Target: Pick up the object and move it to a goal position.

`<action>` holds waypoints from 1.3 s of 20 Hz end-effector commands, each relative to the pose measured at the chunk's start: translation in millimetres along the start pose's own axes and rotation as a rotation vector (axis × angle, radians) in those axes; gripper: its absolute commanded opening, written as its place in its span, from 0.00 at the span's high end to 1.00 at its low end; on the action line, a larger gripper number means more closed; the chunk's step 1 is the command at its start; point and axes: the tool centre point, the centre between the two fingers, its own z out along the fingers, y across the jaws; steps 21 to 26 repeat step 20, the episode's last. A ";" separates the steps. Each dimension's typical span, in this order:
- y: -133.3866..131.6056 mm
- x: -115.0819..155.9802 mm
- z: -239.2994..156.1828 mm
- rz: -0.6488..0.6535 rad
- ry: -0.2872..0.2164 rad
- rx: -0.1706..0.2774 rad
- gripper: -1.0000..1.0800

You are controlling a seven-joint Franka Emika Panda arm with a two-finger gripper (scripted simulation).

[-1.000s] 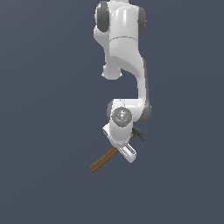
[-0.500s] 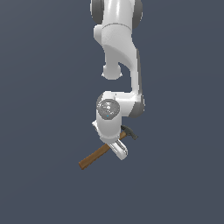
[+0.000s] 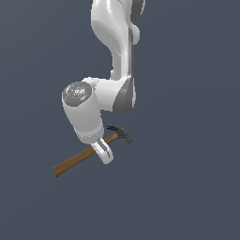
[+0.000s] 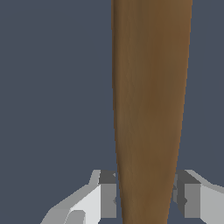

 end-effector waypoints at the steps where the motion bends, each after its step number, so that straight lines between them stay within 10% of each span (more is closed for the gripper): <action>1: 13.2 17.3 -23.1 0.000 0.002 0.002 1.00; 12: 53.9 73.5 -89.3 0.000 0.003 0.001 1.00; 26: 59.2 83.0 -99.3 0.000 0.003 0.001 1.00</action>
